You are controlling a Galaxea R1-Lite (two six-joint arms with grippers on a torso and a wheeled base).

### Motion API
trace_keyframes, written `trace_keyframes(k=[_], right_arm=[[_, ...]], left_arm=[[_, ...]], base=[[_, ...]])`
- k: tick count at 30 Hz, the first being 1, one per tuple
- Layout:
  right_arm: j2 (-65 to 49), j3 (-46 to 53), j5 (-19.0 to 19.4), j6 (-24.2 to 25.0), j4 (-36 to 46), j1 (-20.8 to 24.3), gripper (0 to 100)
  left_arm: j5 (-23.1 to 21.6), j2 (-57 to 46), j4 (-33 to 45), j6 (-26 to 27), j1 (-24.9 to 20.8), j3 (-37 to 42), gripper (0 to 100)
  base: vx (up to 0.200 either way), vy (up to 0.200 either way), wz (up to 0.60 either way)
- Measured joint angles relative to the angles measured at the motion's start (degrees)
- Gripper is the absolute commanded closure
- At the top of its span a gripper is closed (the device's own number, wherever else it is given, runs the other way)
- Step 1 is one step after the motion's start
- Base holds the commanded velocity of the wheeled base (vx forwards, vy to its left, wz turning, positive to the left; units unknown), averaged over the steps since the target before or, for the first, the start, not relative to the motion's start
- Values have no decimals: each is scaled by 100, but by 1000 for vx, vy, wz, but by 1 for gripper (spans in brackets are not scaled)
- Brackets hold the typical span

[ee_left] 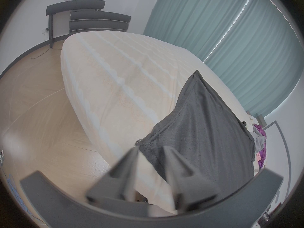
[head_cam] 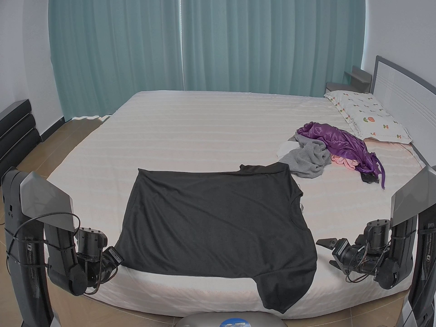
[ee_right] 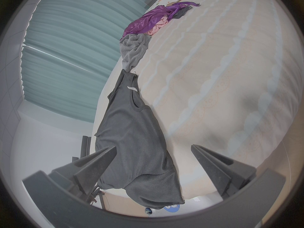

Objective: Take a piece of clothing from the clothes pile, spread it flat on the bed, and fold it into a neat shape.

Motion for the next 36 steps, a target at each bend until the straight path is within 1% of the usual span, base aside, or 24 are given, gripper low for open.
trace_keyframes(k=[6,14,18,21,22,27,36], right_arm=[[0,-2,5,0,-2,-1,0],[-23,13,-24,-22,-2,-1,0],[-23,22,-33,-33,-2,20,0],[-17,18,-35,-41,-2,40,0],[-12,18,-33,-40,-2,49,0],[-1,11,-35,-41,0,74,0],[18,-6,-30,-46,-2,82,0]], left_arm=[[213,-59,-5,256,4,196,100],[386,-169,2,668,28,494,100],[382,-310,0,679,34,555,100],[246,-401,0,635,34,562,100],[187,-417,0,625,34,555,0],[-187,-382,-5,567,52,444,0],[-163,-12,-63,562,59,-4,0]], base=[[0,0,0],[0,0,0],[0,0,0],[0,0,0],[0,0,0],[0,0,0],[0,0,0]])
